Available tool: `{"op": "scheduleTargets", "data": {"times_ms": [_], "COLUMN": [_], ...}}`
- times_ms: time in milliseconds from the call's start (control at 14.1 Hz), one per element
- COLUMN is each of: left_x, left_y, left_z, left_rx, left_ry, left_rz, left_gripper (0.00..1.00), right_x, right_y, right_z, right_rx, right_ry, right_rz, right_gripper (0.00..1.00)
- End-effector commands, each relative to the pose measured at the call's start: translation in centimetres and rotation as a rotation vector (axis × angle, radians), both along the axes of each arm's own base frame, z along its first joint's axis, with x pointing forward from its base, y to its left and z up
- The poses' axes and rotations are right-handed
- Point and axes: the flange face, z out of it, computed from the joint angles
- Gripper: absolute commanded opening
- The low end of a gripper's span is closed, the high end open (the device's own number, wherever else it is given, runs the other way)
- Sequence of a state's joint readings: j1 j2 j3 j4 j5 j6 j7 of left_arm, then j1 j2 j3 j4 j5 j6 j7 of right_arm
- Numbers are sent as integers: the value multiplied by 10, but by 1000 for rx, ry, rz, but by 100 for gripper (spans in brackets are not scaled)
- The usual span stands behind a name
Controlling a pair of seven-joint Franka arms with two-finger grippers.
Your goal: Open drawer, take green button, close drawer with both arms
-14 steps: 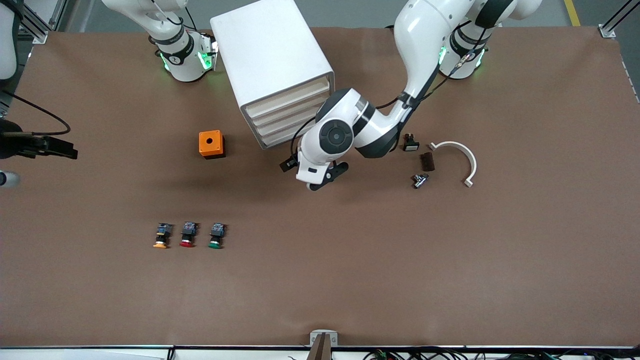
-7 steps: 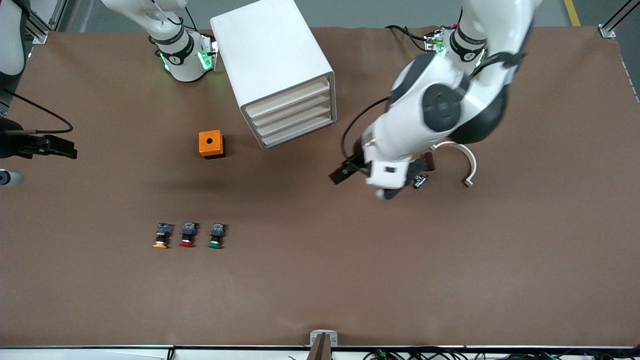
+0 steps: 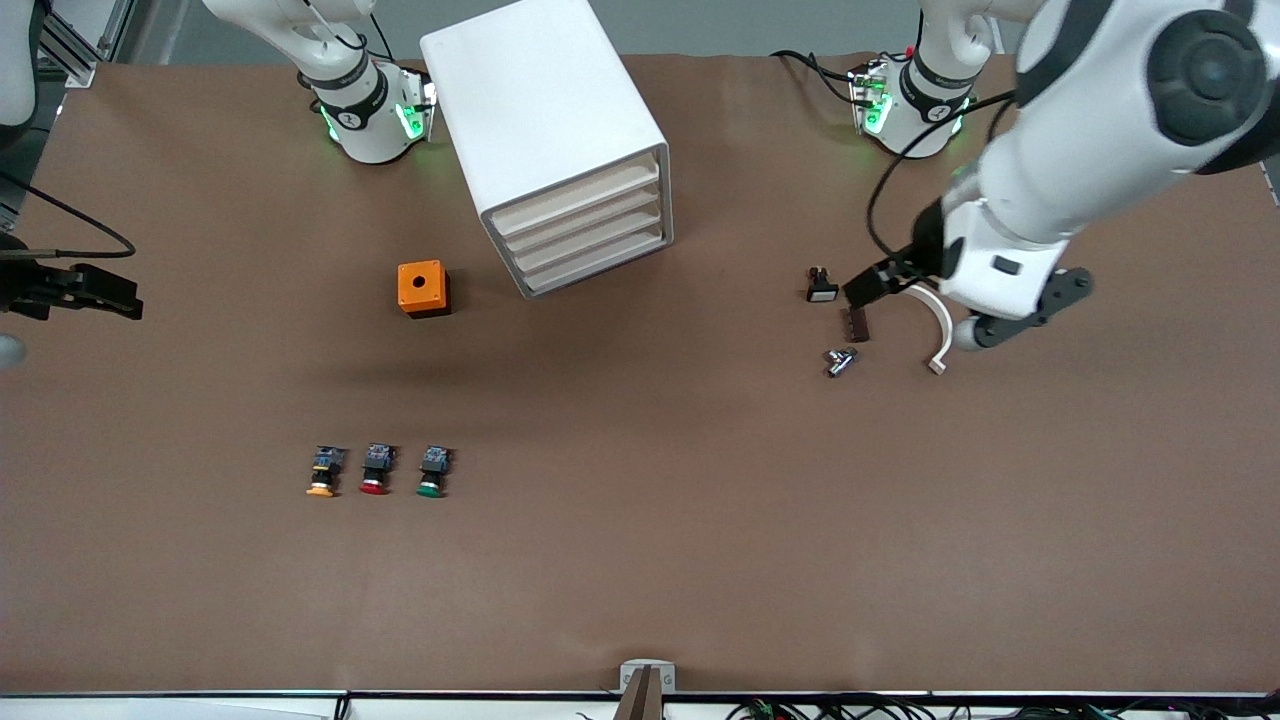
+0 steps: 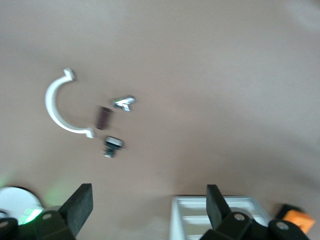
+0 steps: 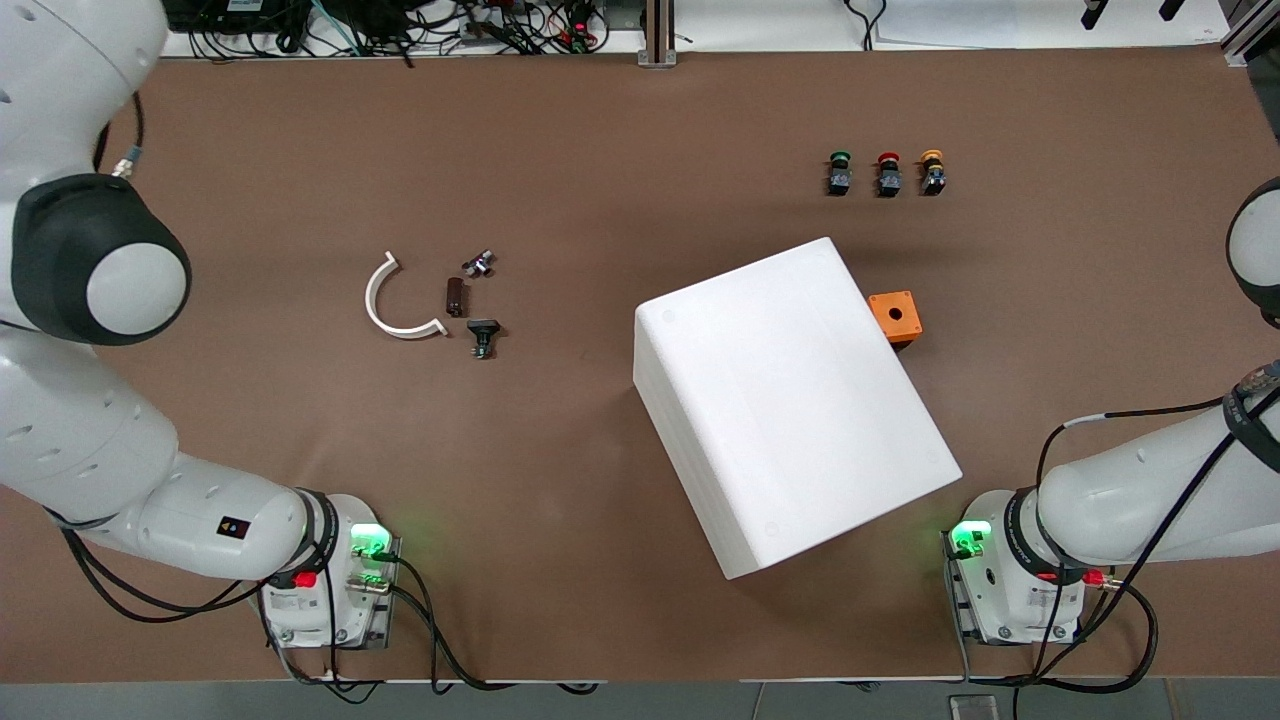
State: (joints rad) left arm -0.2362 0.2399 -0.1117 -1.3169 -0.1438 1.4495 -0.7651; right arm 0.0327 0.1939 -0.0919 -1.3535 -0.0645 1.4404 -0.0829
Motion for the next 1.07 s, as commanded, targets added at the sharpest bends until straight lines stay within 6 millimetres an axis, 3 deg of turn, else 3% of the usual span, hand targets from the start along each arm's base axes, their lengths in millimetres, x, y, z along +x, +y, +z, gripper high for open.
{"op": "scheduleTargets", "data": {"times_ms": [0,142,498,712,996], "left_x": [-11,-15,-44,-45,-23], "left_y": [57,104,174,200,216], "left_z": [20,31,17,7,18], "left_rx": [21,5,57,57,78], "left_ry": [8,21,49,-37,-188], "left_rz": [-105,-166,-304,-312,-285], "left_gripper": [100,100,100,100,100], "right_x": [-6,-27,-52,-53,-60], "right_y": [3,10,10,7,7], "right_z": [20,29,57,58,63], "right_rx": [-8,27,48,48,76], "right_ry": [-18,58,39,39,22], "right_rz": [-4,-20,-32,-37,-59], "right_gripper": [100,100,100,100,100]}}
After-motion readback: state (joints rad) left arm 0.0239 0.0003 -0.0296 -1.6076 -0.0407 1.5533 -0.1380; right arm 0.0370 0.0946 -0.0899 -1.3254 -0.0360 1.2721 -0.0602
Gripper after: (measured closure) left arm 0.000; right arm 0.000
